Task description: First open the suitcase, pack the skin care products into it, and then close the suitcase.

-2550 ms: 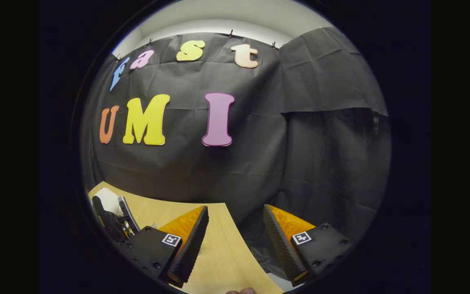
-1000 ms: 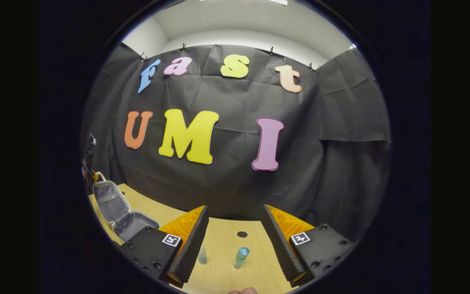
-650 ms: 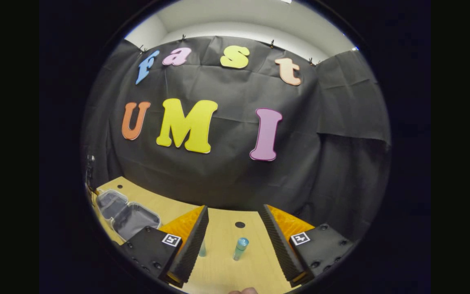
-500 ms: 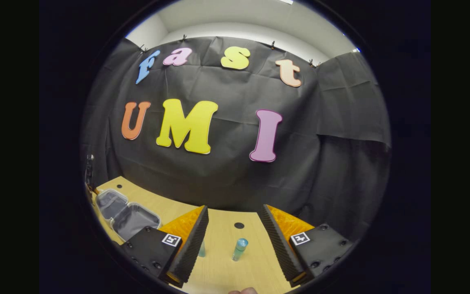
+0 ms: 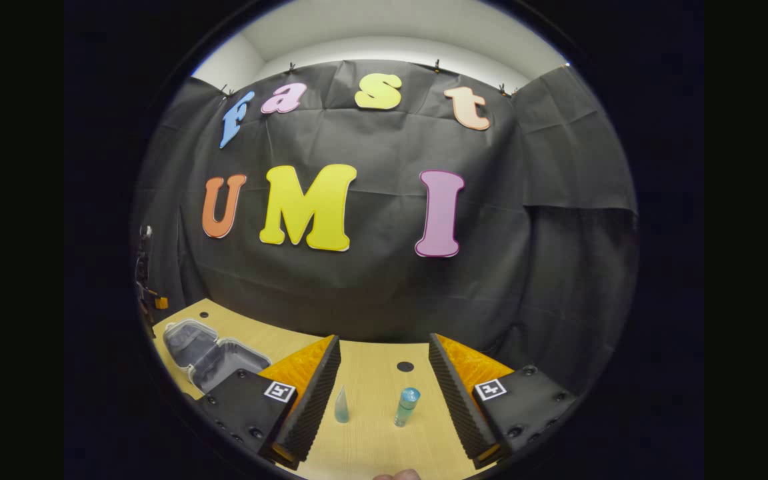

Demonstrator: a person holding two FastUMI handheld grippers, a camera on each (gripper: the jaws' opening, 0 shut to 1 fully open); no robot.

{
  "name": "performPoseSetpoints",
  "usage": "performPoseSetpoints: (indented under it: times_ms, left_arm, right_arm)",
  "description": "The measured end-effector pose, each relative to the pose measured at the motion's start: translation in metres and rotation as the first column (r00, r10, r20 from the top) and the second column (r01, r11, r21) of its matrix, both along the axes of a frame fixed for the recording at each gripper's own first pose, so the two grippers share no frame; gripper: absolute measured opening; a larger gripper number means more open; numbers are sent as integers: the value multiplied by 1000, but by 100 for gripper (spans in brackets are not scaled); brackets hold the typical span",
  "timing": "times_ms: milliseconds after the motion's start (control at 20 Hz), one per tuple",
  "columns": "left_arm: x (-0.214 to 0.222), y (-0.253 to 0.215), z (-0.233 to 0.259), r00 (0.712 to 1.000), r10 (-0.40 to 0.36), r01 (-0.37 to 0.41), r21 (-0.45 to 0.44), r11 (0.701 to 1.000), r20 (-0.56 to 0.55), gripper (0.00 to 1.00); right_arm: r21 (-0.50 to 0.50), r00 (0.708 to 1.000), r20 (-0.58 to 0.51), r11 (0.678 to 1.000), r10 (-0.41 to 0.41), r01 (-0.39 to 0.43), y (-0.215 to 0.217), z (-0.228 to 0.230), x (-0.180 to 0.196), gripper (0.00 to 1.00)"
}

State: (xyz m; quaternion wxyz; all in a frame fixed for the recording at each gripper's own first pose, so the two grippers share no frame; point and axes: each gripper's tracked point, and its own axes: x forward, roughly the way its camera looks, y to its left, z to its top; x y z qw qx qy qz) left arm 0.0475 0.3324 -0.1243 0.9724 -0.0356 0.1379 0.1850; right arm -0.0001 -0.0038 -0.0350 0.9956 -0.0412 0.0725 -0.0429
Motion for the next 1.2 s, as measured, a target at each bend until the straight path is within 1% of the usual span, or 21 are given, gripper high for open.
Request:
performPoseSetpoints:
  times_ms: [100,200,300,350,450,500,550,650,700,800,900,1000,1150,1200]
  left_arm:
    - [2,-71,25,996,-72,71,29,997,50,98]
    - [5,-140,38,986,-147,145,31,989,83,98]
    - [2,-202,43,968,-228,225,41,973,102,98]
    - [2,-236,40,957,-274,270,48,962,99,98]
    - [0,-297,25,926,-369,366,49,929,83,98]
    - [-3,-325,15,906,-419,417,38,908,61,98]
    - [-5,-352,5,883,-467,466,29,884,41,98]
    - [-10,-404,-21,828,-561,561,9,828,-12,98]
    - [-15,-432,-42,806,-590,590,-14,807,-42,98]
    - [-10,-469,-70,772,-631,629,-49,776,-74,99]
    - [7,-495,-99,754,-648,644,-73,762,-106,99]
    - [22,-505,-123,755,-640,636,-77,767,-141,99]
    - [43,-514,-159,773,-608,600,-105,793,-182,99]
    - [52,-516,-172,771,-603,596,-103,797,-206,99]
  right_arm:
    - [10,1000,-2,1000,4,-4,-10,-5,-1,79]
    - [8,1000,-5,1000,17,-17,-21,-10,-4,78]
    - [-11,1000,-16,1000,19,-20,-38,-18,-8,79]
    - [-15,1000,-23,1000,18,-18,-47,-22,-11,78]
    - [-16,999,-43,1000,17,-17,-62,-31,-17,79]
    - [-17,998,-54,1000,19,-20,-69,-35,-21,79]
    - [-19,998,-64,1000,21,-22,-77,-39,-23,79]
    - [-26,997,-81,1000,12,-15,-94,-45,-28,78]
    - [-26,996,-94,1000,1,-3,-104,-49,-31,78]
    - [-18,992,-122,1000,-26,25,-123,-58,-38,79]
    - [-15,987,-156,999,-44,42,-137,-69,-45,79]
    - [-27,980,-192,998,-53,49,-152,-79,-52,79]
    - [-39,966,-247,997,-79,72,-178,-97,-63,79]
    - [-38,961,-261,996,-87,80,-185,-102,-64,79]
